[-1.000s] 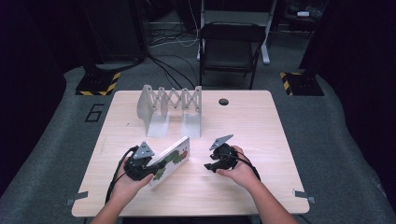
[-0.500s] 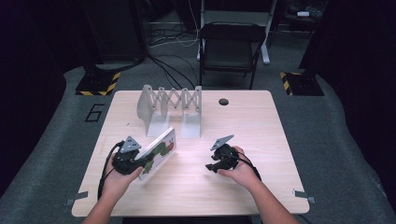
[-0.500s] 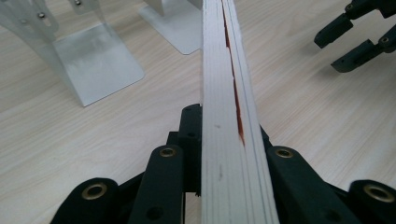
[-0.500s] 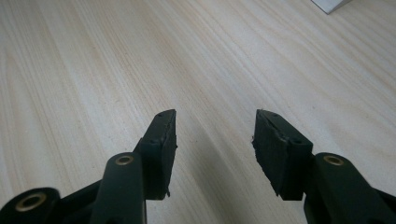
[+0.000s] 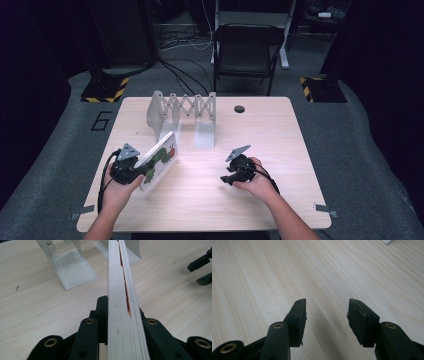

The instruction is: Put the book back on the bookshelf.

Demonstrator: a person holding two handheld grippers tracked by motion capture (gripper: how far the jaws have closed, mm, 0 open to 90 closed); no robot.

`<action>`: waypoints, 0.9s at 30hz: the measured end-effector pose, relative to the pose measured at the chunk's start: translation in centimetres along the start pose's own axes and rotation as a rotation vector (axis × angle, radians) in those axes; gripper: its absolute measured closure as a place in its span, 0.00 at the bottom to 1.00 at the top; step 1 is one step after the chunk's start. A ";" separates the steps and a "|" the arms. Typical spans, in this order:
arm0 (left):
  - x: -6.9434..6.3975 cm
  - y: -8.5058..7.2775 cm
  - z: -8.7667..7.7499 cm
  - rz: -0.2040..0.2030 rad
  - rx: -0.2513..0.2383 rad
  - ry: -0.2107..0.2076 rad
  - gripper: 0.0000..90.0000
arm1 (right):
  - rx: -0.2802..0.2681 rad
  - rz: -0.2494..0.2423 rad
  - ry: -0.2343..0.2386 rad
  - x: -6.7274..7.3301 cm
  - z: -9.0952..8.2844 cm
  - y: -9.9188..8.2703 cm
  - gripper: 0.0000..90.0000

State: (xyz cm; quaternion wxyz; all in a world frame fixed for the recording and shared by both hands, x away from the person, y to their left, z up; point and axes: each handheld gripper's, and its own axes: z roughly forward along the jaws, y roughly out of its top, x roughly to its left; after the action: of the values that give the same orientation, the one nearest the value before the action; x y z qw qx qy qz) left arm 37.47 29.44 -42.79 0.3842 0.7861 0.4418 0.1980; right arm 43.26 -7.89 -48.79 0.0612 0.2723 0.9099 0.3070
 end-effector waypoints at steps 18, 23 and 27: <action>1.5 0.6 1.2 -0.059 -0.011 0.118 0.84 | -0.021 0.028 0.020 -0.1 -0.1 0.0 0.54; 1.8 1.3 1.9 -0.073 0.001 0.135 0.84 | -0.008 0.027 0.026 -0.2 -0.1 -0.1 0.54; 1.9 1.8 2.7 -0.065 -0.004 0.158 0.84 | -0.015 0.072 0.024 -0.3 -0.2 -0.3 0.54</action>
State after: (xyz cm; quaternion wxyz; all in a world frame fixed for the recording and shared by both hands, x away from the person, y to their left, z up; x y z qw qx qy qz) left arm 41.20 29.34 -43.11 0.3560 0.7525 0.4955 0.2480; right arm 43.29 -8.35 -48.78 0.0411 0.3005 0.8979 0.3192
